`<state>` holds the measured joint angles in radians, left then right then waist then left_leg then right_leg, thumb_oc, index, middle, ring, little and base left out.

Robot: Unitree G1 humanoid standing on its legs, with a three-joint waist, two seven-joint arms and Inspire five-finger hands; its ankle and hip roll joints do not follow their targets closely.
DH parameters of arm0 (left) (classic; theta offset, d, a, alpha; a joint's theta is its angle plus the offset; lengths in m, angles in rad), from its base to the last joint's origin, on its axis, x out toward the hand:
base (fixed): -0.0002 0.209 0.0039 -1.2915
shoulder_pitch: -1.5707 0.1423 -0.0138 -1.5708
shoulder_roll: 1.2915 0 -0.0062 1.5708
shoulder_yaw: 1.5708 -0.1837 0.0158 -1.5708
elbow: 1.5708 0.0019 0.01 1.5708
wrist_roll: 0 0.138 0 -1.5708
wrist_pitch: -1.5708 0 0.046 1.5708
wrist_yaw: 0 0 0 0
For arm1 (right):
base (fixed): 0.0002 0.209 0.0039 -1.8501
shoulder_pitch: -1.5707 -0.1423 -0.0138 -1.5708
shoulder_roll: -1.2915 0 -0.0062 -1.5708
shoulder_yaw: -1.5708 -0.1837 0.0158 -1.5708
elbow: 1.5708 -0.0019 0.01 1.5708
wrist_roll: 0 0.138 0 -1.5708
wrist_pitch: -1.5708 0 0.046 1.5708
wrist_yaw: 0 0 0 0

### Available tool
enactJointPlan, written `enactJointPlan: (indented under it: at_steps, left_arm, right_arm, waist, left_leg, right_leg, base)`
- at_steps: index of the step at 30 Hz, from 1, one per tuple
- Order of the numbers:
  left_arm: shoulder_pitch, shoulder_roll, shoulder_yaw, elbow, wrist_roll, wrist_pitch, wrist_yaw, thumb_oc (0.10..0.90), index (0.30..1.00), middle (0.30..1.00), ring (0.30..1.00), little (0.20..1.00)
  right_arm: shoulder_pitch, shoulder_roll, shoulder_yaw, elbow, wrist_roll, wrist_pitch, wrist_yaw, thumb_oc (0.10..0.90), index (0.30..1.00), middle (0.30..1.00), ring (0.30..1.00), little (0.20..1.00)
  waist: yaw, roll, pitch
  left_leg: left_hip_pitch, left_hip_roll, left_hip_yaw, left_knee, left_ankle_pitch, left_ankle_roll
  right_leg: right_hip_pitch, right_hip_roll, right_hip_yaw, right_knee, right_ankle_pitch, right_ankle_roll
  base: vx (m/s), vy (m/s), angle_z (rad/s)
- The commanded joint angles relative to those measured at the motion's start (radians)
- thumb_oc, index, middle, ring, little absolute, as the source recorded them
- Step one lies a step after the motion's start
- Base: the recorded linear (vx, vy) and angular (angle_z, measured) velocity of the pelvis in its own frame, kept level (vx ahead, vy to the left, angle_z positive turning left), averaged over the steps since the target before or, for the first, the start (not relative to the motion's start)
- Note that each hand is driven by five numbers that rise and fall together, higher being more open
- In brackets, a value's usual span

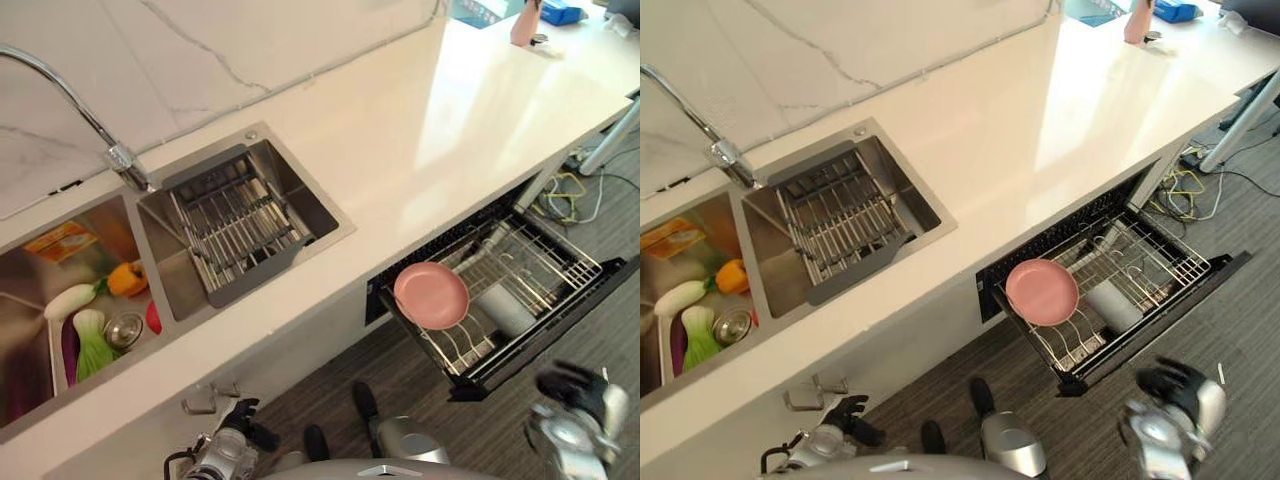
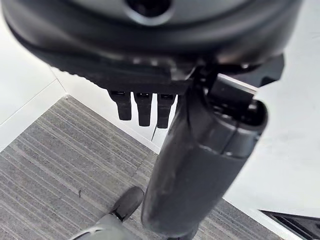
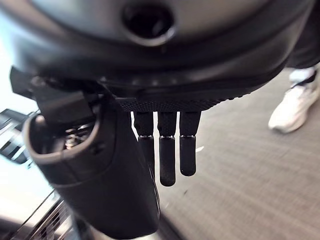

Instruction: Place the dishes in the dishwasher.

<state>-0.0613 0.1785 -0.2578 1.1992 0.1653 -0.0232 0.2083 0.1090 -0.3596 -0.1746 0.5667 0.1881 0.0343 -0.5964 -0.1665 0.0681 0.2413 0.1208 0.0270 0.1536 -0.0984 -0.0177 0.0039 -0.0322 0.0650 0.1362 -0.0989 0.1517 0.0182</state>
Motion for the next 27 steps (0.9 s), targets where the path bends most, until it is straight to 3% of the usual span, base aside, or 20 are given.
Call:
enactJointPlan:
  at_steps: [1, 4, 7, 8, 10, 13, 14, 15, 16, 20, 27]
  left_arm:
    - [-0.060, 0.039, -0.025, 0.040, 0.039, -0.024, 0.019, 0.800, 0.900, 0.900, 0.900, 0.900]
    - [-0.067, 0.028, -0.061, 0.035, 0.027, -0.033, 0.023, 0.800, 0.900, 0.900, 0.900, 0.900]
    - [-0.069, 0.024, -0.087, 0.033, 0.028, -0.040, 0.020, 0.800, 0.900, 0.900, 0.900, 0.900]
    - [-0.067, 0.019, -0.126, 0.034, 0.009, -0.046, 0.020, 0.800, 0.900, 0.900, 0.900, 0.900]
    - [-0.069, 0.019, -0.124, 0.033, 0.008, -0.046, 0.020, 0.800, 0.900, 0.900, 0.900, 0.900]
    - [-0.076, 0.010, -0.165, 0.032, -0.040, -0.052, 0.025, 0.800, 0.900, 0.900, 0.900, 0.900]
    - [-0.081, 0.002, -0.169, 0.039, -0.071, -0.051, 0.021, 0.800, 0.900, 0.900, 0.900, 0.900]
    - [-0.087, 0.000, -0.166, 0.043, -0.084, -0.050, 0.020, 0.800, 0.900, 0.900, 0.900, 0.900]
    - [-0.088, 0.000, -0.166, 0.044, -0.085, -0.050, 0.019, 0.800, 0.900, 0.900, 0.900, 0.900]
    - [-0.100, -0.010, -0.135, 0.048, -0.156, -0.060, 0.004, 0.800, 0.900, 0.900, 0.900, 0.900]
    - [-0.080, -0.021, -0.041, 0.090, -0.210, -0.069, -0.030, 0.800, 0.900, 0.900, 0.900, 0.900]
  right_arm:
    - [-0.140, -0.086, -0.017, -0.096, -0.071, -0.141, 0.037, 0.400, 0.300, 0.300, 0.300, 0.300]
    - [-0.275, -0.103, 0.112, -0.035, -0.147, -0.101, 0.066, 0.400, 0.300, 0.300, 0.300, 0.300]
    - [-0.381, -0.129, 0.177, 0.069, -0.164, -0.087, 0.081, 0.400, 0.300, 0.300, 0.300, 0.300]
    - [-0.530, -0.149, 0.266, 0.212, -0.159, -0.073, 0.098, 0.400, 0.300, 0.300, 0.300, 0.300]
    - [-0.538, -0.150, 0.270, 0.219, -0.157, -0.076, 0.098, 0.400, 0.300, 0.300, 0.300, 0.300]
    - [-0.728, -0.139, 0.349, 0.412, -0.090, -0.093, 0.111, 0.400, 0.300, 0.300, 0.300, 0.300]
    - [-0.777, -0.128, 0.340, 0.492, -0.010, -0.115, 0.115, 0.499, 0.448, 0.448, 0.448, 0.448]
    - [-0.780, -0.127, 0.335, 0.519, 0.013, -0.121, 0.119, 0.675, 0.712, 0.712, 0.712, 0.712]
    - [-0.782, -0.127, 0.335, 0.521, 0.014, -0.122, 0.120, 0.800, 0.900, 0.900, 0.900, 0.900]
    - [-0.746, -0.121, 0.299, 0.546, 0.075, -0.140, 0.129, 0.800, 0.900, 0.900, 0.900, 0.900]
    - [-0.420, -0.032, 0.247, 0.655, 0.031, -0.122, 0.216, 0.800, 0.900, 0.900, 0.900, 0.900]
  waist:
    - [0.037, -0.027, -0.027]
    - [0.079, -0.017, -0.045]
    - [0.100, -0.016, -0.052]
    - [0.141, -0.016, -0.066]
    - [0.138, -0.016, -0.062]
    - [0.192, -0.014, -0.064]
    - [0.211, -0.012, -0.059]
    - [0.219, -0.012, -0.058]
    - [0.217, -0.012, -0.058]
    - [0.238, -0.008, -0.052]
    - [0.226, -0.012, -0.049]
  left_leg:
    - [0.037, 0.052, -0.046, 0.011, 0.020, -0.081]
    - [0.042, 0.046, -0.071, 0.011, 0.013, -0.078]
    - [0.034, 0.046, -0.091, 0.011, 0.028, -0.081]
    - [0.036, 0.045, -0.117, 0.011, 0.023, -0.082]
    - [0.030, 0.045, -0.118, 0.011, 0.034, -0.083]
    - [0.019, 0.043, -0.161, 0.012, 0.040, -0.086]
    - [0.006, 0.042, -0.183, 0.014, 0.046, -0.088]
    - [-0.005, 0.040, -0.198, 0.015, 0.052, -0.090]
    - [-0.007, 0.039, -0.201, 0.016, 0.053, -0.090]
    - [-0.040, 0.033, -0.254, 0.019, 0.067, -0.098]
    - [-0.065, 0.020, -0.310, 0.018, 0.075, -0.103]
  right_leg:
    - [0.083, -0.119, 0.040, 0.071, -0.112, 0.113]
    - [0.112, -0.129, 0.009, 0.058, -0.125, 0.109]
    - [0.119, -0.133, -0.013, 0.053, -0.118, 0.106]
    - [0.144, -0.139, -0.044, 0.040, -0.128, 0.106]
    - [0.138, -0.138, -0.044, 0.043, -0.119, 0.105]
    - [0.158, -0.142, -0.092, 0.032, -0.128, 0.101]
    - [0.159, -0.144, -0.116, 0.032, -0.131, 0.100]
    - [0.157, -0.145, -0.129, 0.033, -0.132, 0.099]
    - [0.157, -0.146, -0.132, 0.033, -0.132, 0.099]
    - [0.150, -0.152, -0.184, 0.042, -0.137, 0.098]
    - [0.159, -0.169, -0.257, 0.058, -0.154, 0.099]
  base:
    - [0.02, -0.038, 0.11]
    - [0.03, -0.040, 0.05]
    - [0.01, -0.044, 0.40]
    - [-0.02, -0.074, 0.34]
    - [-0.02, -0.035, 0.05]
    - [0.02, -0.046, 0.77]
    - [-0.04, -0.033, 0.08]
    - [-0.02, -0.023, 0.25]
    - [-0.02, -0.021, 0.56]
    - [-0.02, -0.024, 0.71]
    - [0.03, -0.010, 0.63]
